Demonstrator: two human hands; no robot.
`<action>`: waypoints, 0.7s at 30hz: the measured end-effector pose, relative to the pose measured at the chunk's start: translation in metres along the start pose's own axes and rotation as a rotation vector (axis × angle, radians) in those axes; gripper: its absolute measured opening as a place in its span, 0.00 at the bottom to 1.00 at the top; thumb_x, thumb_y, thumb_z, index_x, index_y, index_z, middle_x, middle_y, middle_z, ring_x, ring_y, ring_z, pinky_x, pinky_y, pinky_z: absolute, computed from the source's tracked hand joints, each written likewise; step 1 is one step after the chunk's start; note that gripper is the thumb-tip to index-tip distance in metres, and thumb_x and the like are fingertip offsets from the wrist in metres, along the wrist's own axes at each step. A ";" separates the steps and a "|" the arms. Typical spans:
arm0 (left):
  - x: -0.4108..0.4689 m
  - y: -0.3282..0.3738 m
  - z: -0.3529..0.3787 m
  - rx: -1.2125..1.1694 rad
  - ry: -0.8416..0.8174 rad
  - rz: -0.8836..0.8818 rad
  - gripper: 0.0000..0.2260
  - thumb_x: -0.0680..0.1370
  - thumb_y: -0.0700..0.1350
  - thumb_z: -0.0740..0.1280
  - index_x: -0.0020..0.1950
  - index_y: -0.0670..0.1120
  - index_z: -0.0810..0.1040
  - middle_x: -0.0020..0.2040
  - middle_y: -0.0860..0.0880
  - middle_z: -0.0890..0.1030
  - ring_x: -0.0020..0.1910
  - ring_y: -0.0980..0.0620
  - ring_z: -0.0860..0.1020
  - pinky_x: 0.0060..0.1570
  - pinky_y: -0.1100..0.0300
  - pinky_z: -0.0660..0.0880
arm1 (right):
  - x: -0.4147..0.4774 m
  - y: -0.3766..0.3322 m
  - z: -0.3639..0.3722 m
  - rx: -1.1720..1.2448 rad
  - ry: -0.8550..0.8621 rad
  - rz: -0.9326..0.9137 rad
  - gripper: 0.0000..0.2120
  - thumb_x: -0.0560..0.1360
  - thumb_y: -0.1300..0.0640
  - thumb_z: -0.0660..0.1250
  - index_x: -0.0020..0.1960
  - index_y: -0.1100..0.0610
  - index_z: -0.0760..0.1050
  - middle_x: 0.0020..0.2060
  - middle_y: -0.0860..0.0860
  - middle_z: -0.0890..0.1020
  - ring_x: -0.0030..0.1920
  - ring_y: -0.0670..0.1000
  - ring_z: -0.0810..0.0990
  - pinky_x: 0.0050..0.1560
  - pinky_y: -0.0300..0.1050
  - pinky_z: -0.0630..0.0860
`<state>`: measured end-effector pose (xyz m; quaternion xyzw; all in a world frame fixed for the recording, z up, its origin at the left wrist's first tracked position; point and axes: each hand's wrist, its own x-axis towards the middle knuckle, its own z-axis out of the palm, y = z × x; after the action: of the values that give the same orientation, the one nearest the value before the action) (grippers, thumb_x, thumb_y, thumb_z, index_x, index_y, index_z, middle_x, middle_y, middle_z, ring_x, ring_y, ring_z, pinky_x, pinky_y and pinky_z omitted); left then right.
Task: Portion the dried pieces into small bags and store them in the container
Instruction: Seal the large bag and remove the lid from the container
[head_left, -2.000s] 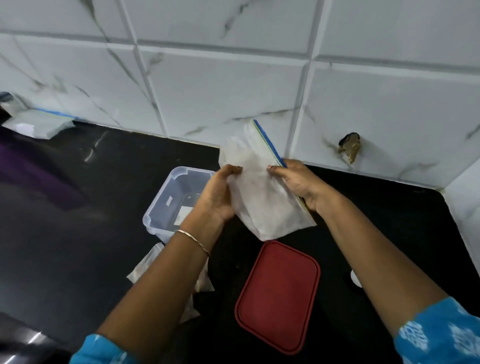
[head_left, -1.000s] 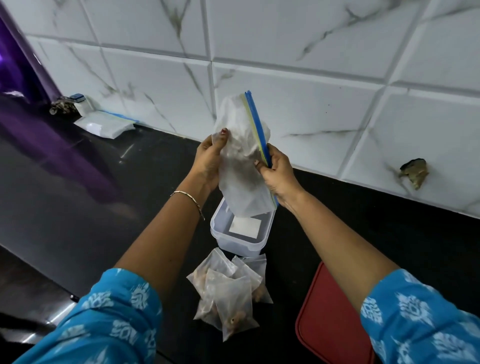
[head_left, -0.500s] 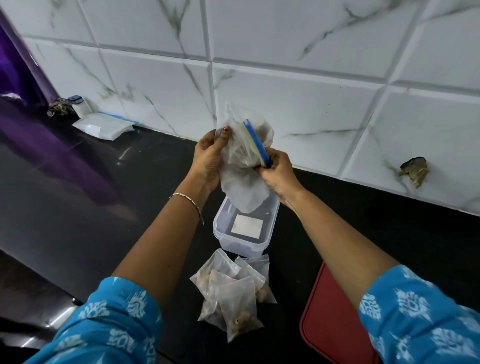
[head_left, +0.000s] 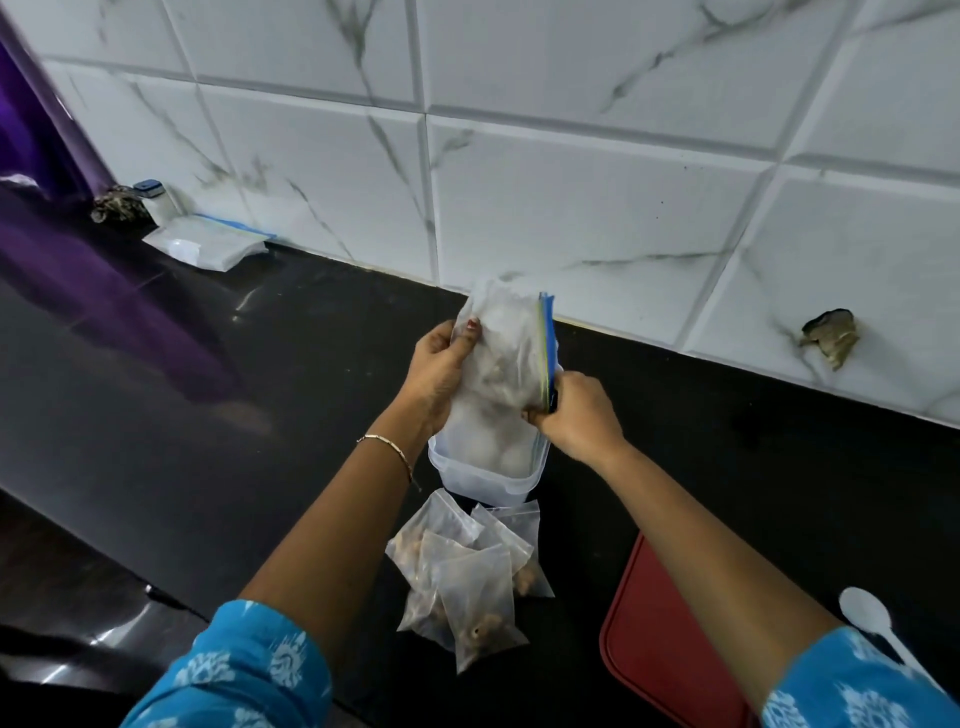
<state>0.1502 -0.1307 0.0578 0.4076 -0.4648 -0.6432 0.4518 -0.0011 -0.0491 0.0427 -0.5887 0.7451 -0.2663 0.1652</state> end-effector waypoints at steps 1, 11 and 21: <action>-0.001 -0.004 -0.001 0.061 0.009 -0.020 0.11 0.80 0.47 0.65 0.41 0.44 0.74 0.39 0.48 0.79 0.39 0.53 0.77 0.40 0.60 0.77 | -0.004 0.001 0.000 -0.064 -0.022 -0.007 0.15 0.70 0.52 0.75 0.52 0.58 0.78 0.41 0.54 0.81 0.44 0.56 0.80 0.42 0.48 0.76; -0.012 -0.019 0.001 0.686 0.082 0.104 0.14 0.79 0.41 0.65 0.63 0.41 0.66 0.52 0.47 0.75 0.50 0.50 0.75 0.49 0.58 0.71 | -0.020 -0.005 -0.001 -0.246 -0.027 -0.028 0.33 0.72 0.29 0.58 0.64 0.53 0.66 0.49 0.48 0.80 0.56 0.51 0.77 0.62 0.53 0.59; -0.028 -0.030 0.005 1.441 -0.225 0.638 0.26 0.76 0.31 0.64 0.74 0.38 0.64 0.77 0.40 0.61 0.76 0.43 0.62 0.72 0.57 0.60 | -0.027 -0.013 0.005 -0.617 0.172 -0.375 0.55 0.65 0.61 0.72 0.78 0.53 0.38 0.78 0.57 0.44 0.78 0.60 0.49 0.72 0.61 0.56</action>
<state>0.1468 -0.0975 0.0327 0.3793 -0.9036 -0.0610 0.1896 0.0185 -0.0261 0.0441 -0.7127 0.6806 -0.1031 -0.1348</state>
